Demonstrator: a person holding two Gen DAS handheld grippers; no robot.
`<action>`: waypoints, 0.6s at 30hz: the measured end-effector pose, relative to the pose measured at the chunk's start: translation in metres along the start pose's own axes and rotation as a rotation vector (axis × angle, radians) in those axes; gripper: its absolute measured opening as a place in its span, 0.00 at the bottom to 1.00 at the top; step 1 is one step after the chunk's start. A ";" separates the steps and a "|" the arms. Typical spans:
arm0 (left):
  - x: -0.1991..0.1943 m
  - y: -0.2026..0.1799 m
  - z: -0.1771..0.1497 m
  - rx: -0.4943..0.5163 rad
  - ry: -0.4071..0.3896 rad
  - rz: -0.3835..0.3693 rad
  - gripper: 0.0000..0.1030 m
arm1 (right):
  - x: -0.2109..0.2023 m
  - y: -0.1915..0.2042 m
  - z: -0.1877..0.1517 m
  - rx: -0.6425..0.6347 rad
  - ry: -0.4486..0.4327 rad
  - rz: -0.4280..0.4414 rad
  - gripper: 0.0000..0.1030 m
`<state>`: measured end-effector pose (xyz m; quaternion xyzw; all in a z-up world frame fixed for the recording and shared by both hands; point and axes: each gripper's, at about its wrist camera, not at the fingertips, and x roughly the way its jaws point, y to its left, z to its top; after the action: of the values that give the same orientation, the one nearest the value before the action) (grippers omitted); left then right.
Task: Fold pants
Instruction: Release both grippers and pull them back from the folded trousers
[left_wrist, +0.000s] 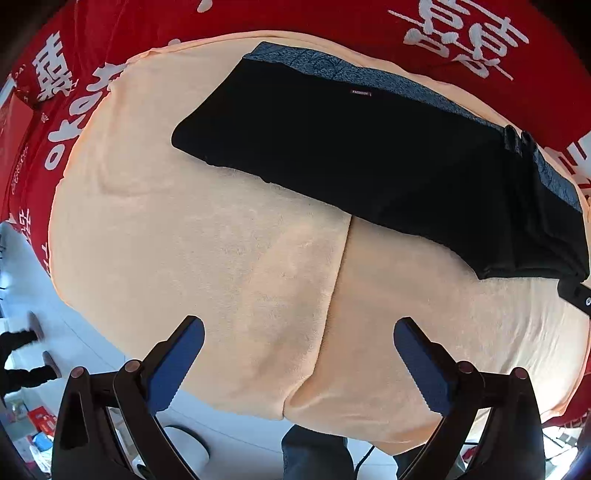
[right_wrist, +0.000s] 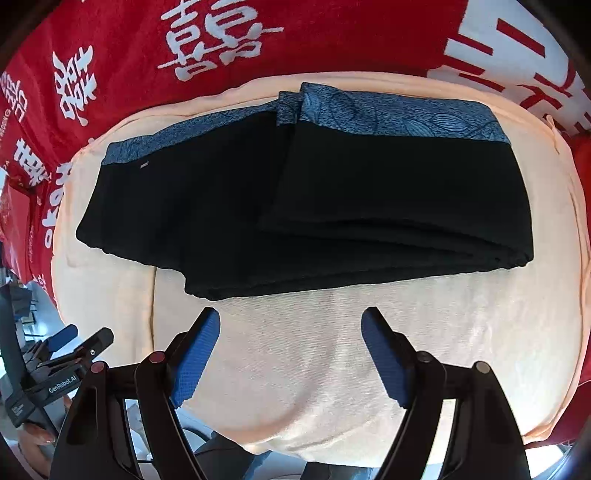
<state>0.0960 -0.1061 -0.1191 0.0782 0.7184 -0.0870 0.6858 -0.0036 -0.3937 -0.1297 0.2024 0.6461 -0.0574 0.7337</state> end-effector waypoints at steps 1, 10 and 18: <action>0.002 0.002 0.001 -0.001 0.000 0.000 1.00 | 0.001 0.001 0.000 -0.004 0.003 -0.005 0.79; 0.008 0.015 0.017 -0.029 0.005 -0.021 1.00 | 0.002 0.006 0.009 -0.039 -0.002 -0.049 0.79; 0.009 0.031 0.031 -0.046 -0.021 -0.025 1.00 | 0.000 0.014 0.024 -0.063 -0.009 -0.061 0.79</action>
<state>0.1323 -0.0834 -0.1302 0.0525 0.7140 -0.0796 0.6936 0.0232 -0.3899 -0.1242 0.1590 0.6502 -0.0604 0.7405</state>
